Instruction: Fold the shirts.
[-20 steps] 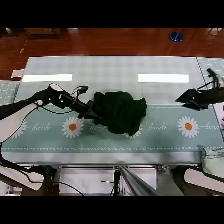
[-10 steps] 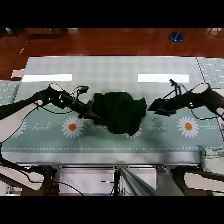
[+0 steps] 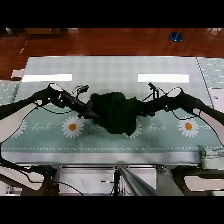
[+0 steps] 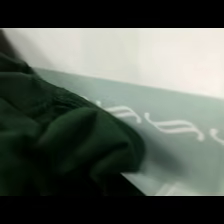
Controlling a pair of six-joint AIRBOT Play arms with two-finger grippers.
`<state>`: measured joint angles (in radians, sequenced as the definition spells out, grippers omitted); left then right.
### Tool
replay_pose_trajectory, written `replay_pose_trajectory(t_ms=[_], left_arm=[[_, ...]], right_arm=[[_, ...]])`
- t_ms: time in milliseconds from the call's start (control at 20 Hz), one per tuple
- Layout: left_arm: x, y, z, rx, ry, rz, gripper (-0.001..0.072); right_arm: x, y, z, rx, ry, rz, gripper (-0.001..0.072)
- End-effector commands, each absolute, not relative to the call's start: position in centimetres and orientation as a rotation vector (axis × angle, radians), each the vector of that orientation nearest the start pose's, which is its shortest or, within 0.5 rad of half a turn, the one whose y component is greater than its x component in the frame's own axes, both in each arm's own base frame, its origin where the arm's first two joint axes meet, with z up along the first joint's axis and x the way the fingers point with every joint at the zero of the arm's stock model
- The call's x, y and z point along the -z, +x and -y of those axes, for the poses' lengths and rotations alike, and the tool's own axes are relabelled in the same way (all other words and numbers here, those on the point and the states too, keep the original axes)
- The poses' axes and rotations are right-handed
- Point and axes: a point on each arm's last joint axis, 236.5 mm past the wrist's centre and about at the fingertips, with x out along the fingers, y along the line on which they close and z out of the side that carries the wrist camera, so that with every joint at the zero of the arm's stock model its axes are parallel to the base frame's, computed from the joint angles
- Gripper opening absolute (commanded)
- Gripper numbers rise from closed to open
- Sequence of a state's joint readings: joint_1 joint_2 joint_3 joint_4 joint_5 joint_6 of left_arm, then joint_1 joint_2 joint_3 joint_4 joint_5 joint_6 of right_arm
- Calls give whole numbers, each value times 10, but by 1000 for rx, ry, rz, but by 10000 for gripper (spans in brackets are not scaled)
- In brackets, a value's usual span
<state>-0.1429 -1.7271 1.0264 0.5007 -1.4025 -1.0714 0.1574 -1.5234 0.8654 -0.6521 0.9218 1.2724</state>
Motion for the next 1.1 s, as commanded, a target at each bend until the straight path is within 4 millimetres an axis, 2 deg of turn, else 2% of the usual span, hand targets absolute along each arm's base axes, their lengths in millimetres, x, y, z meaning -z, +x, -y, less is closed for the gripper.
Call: replay_pose_trajectory(t_ms=[0,100,250,300,400,550,650,750,850,900,1000,1050], left_arm=[[41,308,239,963,-722,-1591,21],[-3,334,224,966,-685,-1437,21],[-95,367,186,922,-621,-1160,21],[-131,373,172,899,-590,-1059,21],[-202,371,147,855,-517,-868,21],[-302,345,123,775,-408,-602,21],[-359,315,121,734,-339,-444,21],[-406,281,124,703,-275,-304,21],[-441,246,128,665,-200,-187,21],[-453,230,128,637,-164,-148,21],[-473,203,121,531,-122,-94,21],[-482,189,118,488,-100,-65,22]], right_arm=[[55,349,-203,-523,728,-1349,43],[14,356,-169,-513,698,-1244,43],[-60,365,-104,-425,679,-1008,42],[-86,365,-86,-390,680,-921,43],[-137,358,-52,-319,660,-749,43],[-223,341,-25,-263,583,-516,42],[-289,327,-23,-260,499,-367,43],[-353,312,-30,-275,412,-236,43],[-412,292,-33,-261,336,-117,42],[-433,282,-31,-231,297,-76,42],[-466,258,-26,-157,236,-26,42],[-476,246,-27,-137,211,-21,42]])
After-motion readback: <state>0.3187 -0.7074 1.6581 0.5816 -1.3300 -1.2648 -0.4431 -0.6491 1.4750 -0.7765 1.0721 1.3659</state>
